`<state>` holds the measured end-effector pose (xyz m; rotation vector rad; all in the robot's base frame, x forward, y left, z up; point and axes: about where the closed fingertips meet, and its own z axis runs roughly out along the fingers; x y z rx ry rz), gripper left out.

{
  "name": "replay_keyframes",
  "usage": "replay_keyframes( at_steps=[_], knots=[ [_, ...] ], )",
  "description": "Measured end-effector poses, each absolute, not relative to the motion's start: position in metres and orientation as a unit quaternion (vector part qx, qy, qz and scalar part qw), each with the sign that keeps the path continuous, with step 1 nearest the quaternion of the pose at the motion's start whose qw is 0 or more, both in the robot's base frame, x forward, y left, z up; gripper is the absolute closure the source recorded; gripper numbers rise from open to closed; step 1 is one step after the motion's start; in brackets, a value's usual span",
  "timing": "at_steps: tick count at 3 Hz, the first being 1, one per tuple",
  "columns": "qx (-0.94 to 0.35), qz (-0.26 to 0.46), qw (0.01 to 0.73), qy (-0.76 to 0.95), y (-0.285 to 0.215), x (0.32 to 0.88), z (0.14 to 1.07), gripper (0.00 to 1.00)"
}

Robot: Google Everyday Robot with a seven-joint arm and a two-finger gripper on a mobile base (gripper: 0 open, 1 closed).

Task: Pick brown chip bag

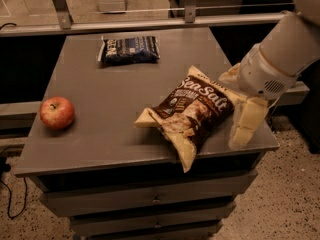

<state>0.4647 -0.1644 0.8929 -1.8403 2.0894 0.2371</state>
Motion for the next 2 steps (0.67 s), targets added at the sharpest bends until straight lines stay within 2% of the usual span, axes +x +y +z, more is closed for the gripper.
replay_keyframes(
  at_steps=[1,2],
  knots=[
    [-0.663,0.172,0.209,0.698,-0.104,0.485,0.851,0.08],
    [-0.66,0.196,0.226,0.69,-0.085,0.493,0.846,0.31]
  ],
)
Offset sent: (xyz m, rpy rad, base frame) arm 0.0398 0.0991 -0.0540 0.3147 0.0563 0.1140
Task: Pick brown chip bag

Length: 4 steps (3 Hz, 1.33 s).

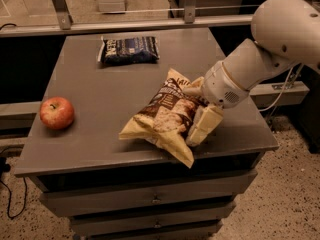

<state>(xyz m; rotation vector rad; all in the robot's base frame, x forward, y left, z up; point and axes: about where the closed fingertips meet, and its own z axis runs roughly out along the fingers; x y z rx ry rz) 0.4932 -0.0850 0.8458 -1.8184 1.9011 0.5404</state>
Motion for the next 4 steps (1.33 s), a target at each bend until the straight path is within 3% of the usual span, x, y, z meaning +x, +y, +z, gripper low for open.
replay_keyframes(
  at_steps=[2,3,4],
  knots=[
    [-0.642,0.175,0.264,0.698,-0.096,0.507,0.884,0.78],
    [-0.637,0.136,0.319,0.689,-0.115,0.513,0.947,0.99],
    [-0.629,0.087,0.383,0.671,-0.137,0.514,1.022,1.0]
  ],
)
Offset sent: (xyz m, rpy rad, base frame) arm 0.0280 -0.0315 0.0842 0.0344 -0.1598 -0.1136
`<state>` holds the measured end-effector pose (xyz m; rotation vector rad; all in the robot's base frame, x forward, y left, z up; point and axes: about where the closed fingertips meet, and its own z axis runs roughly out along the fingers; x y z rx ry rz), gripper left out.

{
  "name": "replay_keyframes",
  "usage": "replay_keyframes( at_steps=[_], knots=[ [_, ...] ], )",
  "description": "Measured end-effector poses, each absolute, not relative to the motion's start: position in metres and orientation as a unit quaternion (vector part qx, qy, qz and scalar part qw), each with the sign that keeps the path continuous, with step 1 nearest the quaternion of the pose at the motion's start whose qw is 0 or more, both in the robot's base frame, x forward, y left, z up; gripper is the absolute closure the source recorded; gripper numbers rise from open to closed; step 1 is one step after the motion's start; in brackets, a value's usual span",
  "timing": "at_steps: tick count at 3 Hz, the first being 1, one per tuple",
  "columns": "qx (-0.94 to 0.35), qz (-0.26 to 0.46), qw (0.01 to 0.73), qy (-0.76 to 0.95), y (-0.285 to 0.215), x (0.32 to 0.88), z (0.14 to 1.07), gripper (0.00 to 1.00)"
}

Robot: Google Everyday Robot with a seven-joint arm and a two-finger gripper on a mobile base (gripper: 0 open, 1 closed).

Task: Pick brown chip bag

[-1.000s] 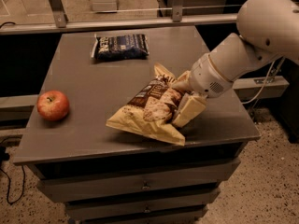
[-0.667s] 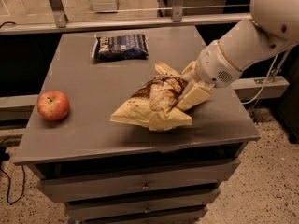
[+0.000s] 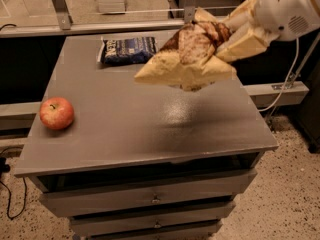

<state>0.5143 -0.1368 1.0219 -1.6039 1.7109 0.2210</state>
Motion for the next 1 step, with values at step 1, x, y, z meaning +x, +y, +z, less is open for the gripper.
replay_keyframes(
  at_steps=[1],
  knots=[
    [-0.628,0.079,0.395,0.666,-0.1376,0.516,1.0363,1.0]
  ],
)
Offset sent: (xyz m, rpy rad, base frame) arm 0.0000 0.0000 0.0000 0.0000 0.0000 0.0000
